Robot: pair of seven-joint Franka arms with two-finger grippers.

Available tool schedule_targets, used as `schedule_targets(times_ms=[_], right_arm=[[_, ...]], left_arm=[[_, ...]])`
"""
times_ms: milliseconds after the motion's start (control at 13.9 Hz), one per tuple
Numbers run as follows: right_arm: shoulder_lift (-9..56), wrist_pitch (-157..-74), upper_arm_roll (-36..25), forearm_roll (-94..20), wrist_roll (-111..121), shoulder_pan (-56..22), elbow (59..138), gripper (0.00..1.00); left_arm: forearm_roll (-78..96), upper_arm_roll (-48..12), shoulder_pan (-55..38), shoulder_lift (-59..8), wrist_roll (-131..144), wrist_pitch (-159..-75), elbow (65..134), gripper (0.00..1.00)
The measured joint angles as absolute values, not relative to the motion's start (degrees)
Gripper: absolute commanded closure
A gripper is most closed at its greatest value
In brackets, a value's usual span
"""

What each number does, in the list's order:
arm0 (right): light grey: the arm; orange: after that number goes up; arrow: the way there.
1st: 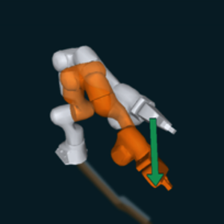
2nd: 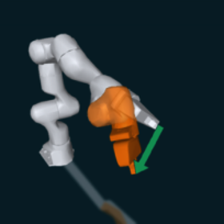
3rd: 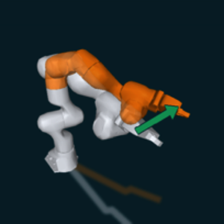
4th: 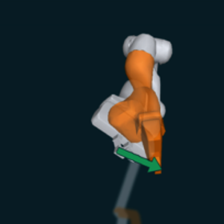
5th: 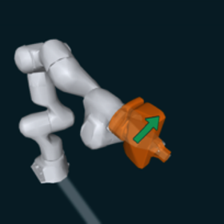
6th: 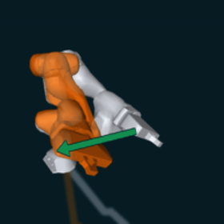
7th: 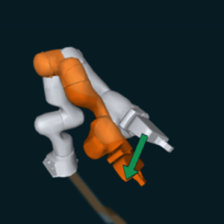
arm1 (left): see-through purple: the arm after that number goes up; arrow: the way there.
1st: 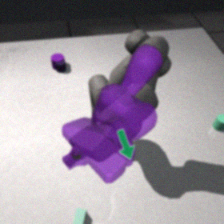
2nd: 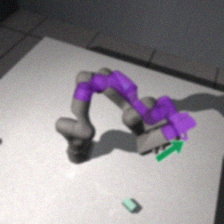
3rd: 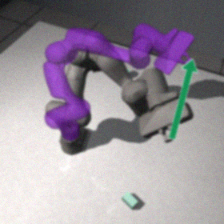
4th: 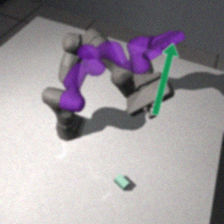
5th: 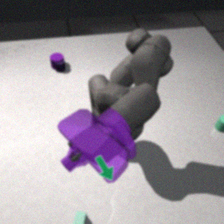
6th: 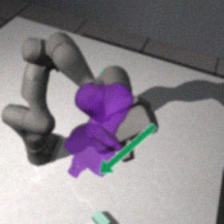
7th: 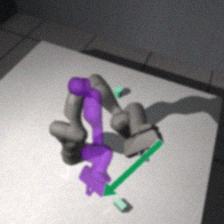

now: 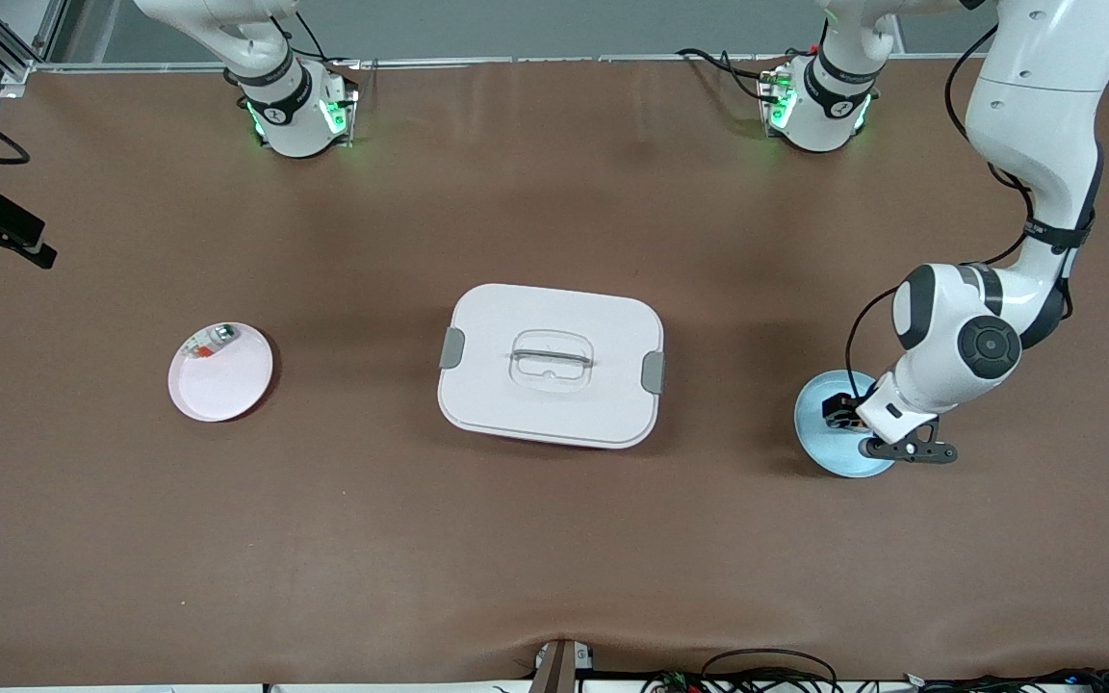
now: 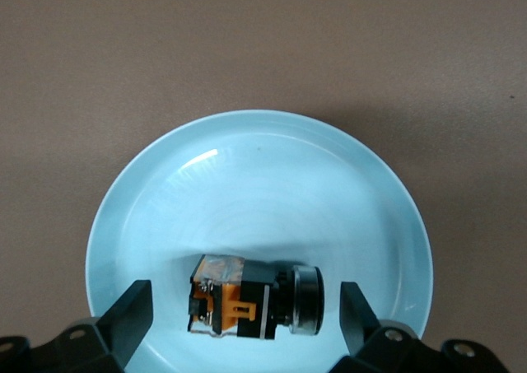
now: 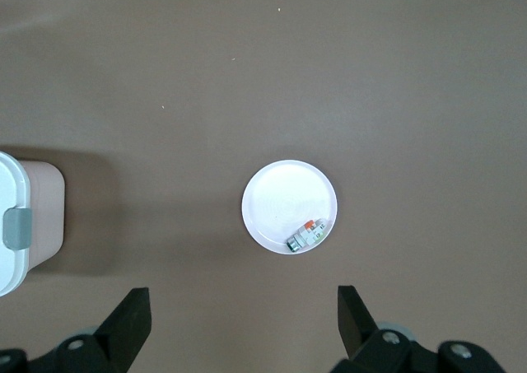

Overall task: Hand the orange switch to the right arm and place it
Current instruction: 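Close the left gripper on the orange switch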

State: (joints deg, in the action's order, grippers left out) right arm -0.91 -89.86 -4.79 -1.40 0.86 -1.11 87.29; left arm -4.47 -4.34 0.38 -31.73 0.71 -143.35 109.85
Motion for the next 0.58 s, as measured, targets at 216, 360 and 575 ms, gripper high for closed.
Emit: schedule_targets(times_ms=[216,360,575], right_arm=[[-0.9,-89.9,-4.8,-1.4,0.9,-1.1,87.3,0.00],[-0.9,-89.9,-4.8,-1.4,0.9,-1.1,87.3,0.00],[-0.9,-89.9,-4.8,-1.4,0.9,-1.1,87.3,0.00]], left_arm=[[-4.5,-4.3,0.2,-32.6,0.7,-143.9,109.9,0.00],[-4.5,-4.3,0.2,-32.9,0.7,-143.9,109.8,0.00],[-4.5,-4.3,0.2,-33.4,0.7,-143.9,109.9,0.11]])
